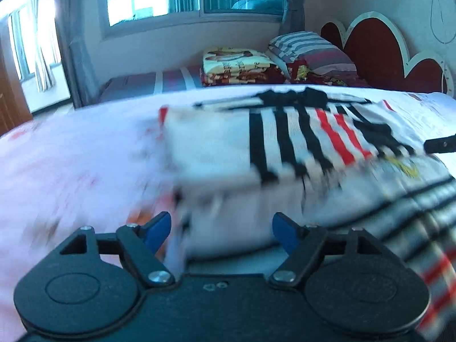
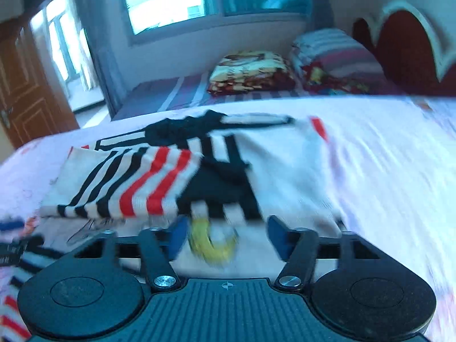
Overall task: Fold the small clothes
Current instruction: 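Open the right gripper and release the folded side onto the sweater, then move both open grippers to the black hem of the folded sweater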
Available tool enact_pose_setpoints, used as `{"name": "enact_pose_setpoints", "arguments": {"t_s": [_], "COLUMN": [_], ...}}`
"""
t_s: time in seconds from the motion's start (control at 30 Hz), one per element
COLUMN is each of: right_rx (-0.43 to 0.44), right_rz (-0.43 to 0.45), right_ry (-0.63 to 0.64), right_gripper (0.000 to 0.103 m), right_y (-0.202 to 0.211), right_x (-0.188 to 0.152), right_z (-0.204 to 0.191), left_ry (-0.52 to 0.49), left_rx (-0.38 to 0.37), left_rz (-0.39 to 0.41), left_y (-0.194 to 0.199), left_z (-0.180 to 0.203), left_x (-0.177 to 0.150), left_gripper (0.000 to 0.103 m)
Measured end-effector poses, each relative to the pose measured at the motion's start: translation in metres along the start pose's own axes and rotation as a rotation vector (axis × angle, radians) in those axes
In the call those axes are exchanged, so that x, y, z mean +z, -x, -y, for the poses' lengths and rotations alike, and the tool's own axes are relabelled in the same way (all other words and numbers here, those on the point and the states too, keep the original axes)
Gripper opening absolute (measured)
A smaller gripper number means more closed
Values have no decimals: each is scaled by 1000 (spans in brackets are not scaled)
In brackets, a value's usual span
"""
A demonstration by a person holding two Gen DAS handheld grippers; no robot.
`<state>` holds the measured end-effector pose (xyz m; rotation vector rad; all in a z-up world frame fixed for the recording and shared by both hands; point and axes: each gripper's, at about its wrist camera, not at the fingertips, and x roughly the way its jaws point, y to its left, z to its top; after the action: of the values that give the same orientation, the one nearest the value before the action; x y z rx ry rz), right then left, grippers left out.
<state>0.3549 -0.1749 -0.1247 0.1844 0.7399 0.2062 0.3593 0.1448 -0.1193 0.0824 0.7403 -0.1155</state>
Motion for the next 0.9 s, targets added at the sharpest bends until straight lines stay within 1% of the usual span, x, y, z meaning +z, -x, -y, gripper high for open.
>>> {"name": "enact_pose_setpoints", "arguments": {"t_s": [0.1,0.13,0.17,0.27,0.37,0.5,0.67,0.8,0.9], "right_rx": [11,13,10,5,4,29,72,92,107], "right_rz": [-4,-12,-19,-43,-59,-45,-41,-46,-59], "right_ry": [-76,-89,-97,-121,-135,-149,-141,-142,-169], "right_gripper": [56,56,56,56,56,56,56,56,56], "right_y": [41,54,66,96,122,162,202,223,228], "right_x": [-22,-29,-37,-64,-85,-110,-134,-153,-161], "right_z": [23,30,35,48,56,59,60,68,77], "left_ry": [49,66,71,66,113,88,79,86,98], "left_rx": [-29,-40,-34,24,45,63,63,78,89], "left_rz": [-54,-83,-103,-111,-130,-145,-98,-77,-76], "left_y": [34,43,52,78,91,111,147,171,182], "left_z": [-13,-16,-18,-14,-6,18,48,60,63], "left_x": [-33,-45,-55,-75,-82,-90,-100,-108,-114], "left_gripper": [64,55,54,55,55,56,63,63,63]}}
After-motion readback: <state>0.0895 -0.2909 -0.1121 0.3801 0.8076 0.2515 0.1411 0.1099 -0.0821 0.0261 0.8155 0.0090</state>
